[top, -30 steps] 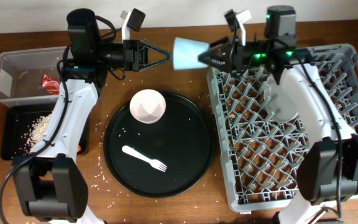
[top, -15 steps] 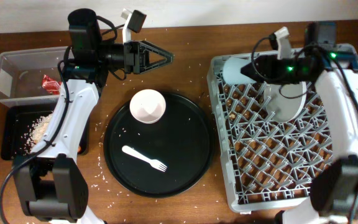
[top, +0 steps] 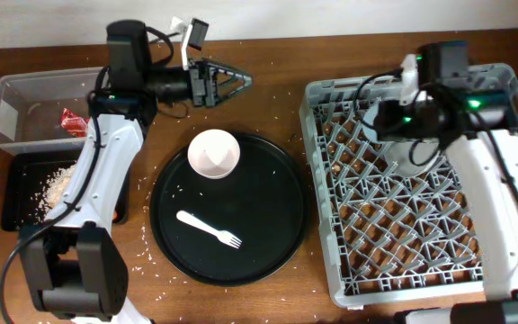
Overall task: Sort waste into correct bins and load items into the dishwasher rack
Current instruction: 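Carry the cup right and set it in the dishwasher rack, then grasp the white bowl on the round tray with the right gripper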
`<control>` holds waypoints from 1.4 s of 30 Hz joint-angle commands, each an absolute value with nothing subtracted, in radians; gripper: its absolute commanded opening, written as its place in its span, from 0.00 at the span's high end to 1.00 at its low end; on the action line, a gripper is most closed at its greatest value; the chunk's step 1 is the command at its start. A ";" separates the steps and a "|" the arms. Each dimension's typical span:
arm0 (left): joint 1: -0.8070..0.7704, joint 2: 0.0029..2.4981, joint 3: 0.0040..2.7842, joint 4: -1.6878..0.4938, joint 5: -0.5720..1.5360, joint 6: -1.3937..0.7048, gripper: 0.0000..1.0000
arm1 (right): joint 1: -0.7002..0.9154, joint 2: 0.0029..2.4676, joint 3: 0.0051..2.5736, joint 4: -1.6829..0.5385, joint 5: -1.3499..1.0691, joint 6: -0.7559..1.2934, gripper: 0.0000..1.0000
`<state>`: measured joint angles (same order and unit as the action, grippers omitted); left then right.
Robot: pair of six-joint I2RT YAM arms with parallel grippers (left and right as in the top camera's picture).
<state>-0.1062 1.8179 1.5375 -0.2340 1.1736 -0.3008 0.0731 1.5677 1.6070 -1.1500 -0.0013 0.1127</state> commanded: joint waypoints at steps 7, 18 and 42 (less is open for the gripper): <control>-0.107 1.829 1.539 -0.514 0.572 -0.175 0.25 | 0.149 1.702 1.621 -1.151 0.131 0.167 0.47; -0.107 1.829 1.539 -0.571 0.553 -0.155 0.24 | 0.149 1.822 1.621 -1.109 0.086 0.167 0.01; -0.107 1.837 1.539 -0.867 0.130 0.076 0.07 | 0.478 1.955 1.800 -0.948 -0.223 0.245 0.21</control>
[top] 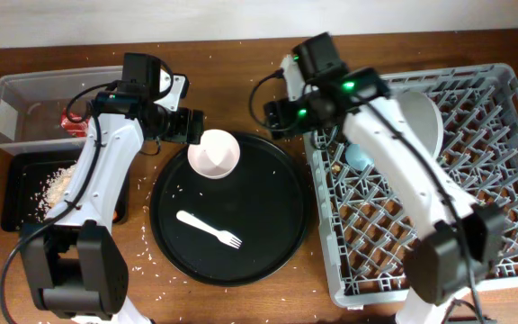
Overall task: Sort waste into correct bins and load items into the dishwasher rack
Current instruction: 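Grasp the white bowl on the round tray with the right gripper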
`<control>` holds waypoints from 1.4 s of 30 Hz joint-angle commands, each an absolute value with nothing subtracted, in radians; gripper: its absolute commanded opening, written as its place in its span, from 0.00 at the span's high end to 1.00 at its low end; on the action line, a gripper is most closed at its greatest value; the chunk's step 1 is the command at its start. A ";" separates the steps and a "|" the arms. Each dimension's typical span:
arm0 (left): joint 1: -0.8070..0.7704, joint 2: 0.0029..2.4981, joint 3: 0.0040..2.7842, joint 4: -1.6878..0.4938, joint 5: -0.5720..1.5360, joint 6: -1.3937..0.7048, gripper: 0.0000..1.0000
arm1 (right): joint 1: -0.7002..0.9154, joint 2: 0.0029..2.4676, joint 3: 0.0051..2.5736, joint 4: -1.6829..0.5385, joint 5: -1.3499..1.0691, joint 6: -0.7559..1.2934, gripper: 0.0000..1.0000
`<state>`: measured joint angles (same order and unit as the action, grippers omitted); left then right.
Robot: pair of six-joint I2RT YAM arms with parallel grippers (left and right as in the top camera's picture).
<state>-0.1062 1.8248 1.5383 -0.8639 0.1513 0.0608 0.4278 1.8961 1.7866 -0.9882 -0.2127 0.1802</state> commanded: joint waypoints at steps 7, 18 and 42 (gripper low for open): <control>-0.048 1.837 1.539 -0.865 0.134 -0.016 0.07 | 0.537 2.055 1.799 -0.806 -0.172 0.376 0.32; -0.010 1.837 1.539 -0.854 0.133 -0.019 0.06 | 0.584 2.199 1.789 -0.744 -0.172 0.455 0.60; -0.010 1.837 1.539 -0.846 0.130 -0.019 0.01 | 0.505 1.983 1.903 -1.044 0.202 0.450 0.96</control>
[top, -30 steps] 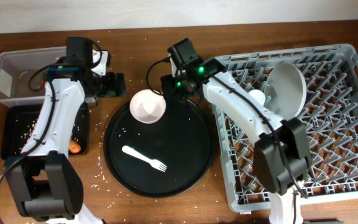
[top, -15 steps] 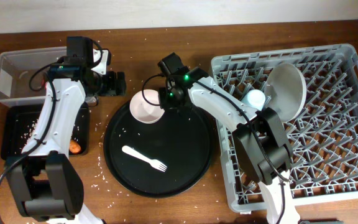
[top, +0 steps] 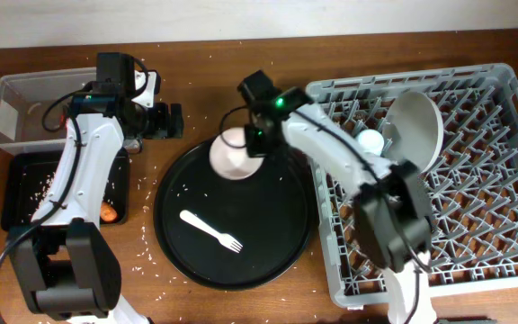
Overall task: Sort waste into correct bins and load items into the dishwasher rack
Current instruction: 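Grasp the white bowl on the round tray with the right gripper, then place the white bowl tilted in the rack beside the plate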
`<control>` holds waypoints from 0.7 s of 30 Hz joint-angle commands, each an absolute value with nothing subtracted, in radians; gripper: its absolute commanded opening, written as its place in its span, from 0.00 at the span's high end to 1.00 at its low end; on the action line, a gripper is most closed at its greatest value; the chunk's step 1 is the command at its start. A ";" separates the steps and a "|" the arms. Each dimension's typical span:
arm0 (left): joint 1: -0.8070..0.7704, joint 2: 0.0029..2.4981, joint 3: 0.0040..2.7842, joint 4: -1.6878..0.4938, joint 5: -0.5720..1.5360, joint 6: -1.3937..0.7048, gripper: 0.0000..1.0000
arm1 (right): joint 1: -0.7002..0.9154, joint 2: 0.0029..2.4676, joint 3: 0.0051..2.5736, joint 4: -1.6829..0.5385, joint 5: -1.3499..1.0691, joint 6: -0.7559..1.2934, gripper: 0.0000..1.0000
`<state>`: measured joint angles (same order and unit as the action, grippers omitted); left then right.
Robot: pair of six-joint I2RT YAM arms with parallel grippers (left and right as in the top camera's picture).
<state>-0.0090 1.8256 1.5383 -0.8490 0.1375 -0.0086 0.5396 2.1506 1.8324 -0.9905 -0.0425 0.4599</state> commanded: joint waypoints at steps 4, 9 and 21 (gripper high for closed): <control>-0.010 1.837 1.539 -0.841 0.130 -0.019 0.01 | 0.468 1.859 1.902 -1.125 0.622 0.440 0.96; -0.010 1.837 1.539 -0.823 0.130 -0.019 0.01 | 0.461 1.891 1.900 -1.048 1.165 0.147 0.96; -0.010 1.837 1.539 -0.812 0.130 -0.019 0.01 | 0.423 2.155 1.899 -0.911 1.246 -0.268 0.96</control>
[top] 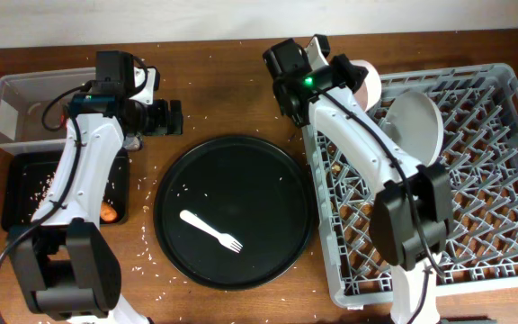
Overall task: Sort waste into correct bins and load items into the dishwasher rack
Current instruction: 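Place the white bowl tilted in the rack beside the plate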
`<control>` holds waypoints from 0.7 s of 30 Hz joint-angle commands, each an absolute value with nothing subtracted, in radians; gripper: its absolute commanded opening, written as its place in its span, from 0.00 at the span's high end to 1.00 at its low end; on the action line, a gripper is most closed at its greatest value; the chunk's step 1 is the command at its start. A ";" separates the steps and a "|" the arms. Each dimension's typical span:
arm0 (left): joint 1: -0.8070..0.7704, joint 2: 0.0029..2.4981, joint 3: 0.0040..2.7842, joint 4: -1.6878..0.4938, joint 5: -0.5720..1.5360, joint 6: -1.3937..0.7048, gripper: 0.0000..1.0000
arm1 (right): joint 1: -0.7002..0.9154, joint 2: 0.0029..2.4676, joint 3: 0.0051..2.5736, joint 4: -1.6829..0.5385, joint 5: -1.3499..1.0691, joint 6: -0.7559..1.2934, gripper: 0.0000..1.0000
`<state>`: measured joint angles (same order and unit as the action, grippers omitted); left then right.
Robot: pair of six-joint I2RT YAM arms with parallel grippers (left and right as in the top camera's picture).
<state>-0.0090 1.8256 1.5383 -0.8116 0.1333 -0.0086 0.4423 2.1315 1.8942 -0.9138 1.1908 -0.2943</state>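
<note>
My right gripper [342, 74] holds a white bowl [365, 83] tilted above the far left corner of the grey dishwasher rack [502, 180]. A white plate [418, 126] stands on edge in the rack just right of it. The round black tray [241, 180] in the middle carries only a white plastic fork [209, 229]. My left gripper [173, 118] hovers over the table at the upper left, pointing right, next to the clear bin [16, 99]. Its jaws are too foreshortened to read.
A black rectangular tray [21, 202] at the left holds scattered rice and an orange scrap [106, 212]. Rice grains dot the wooden table around the trays. The right arm stretches across the rack's left half.
The white bowl has left the black tray and is now in my right gripper over the rack's far left corner. The left arm has not moved.
At first my right gripper was inside the rack by the plate and my left reached out beyond the bowl. Then the right arm was at the rack's left edge and the left gripper beside the bowl. Later the right gripper was on the bowl; now it holds it over the rack.
</note>
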 commanded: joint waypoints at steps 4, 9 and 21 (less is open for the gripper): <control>-0.010 1.837 1.539 -0.805 0.130 -0.019 0.01 | 0.418 2.167 1.898 -0.911 1.235 -0.253 0.96; -0.010 1.837 1.539 -0.801 0.130 -0.019 0.01 | 0.425 2.167 1.890 -0.911 1.113 -0.227 0.96; -0.010 1.837 1.539 -0.801 0.130 -0.019 0.01 | 0.465 2.167 1.885 -0.969 1.045 -0.227 0.96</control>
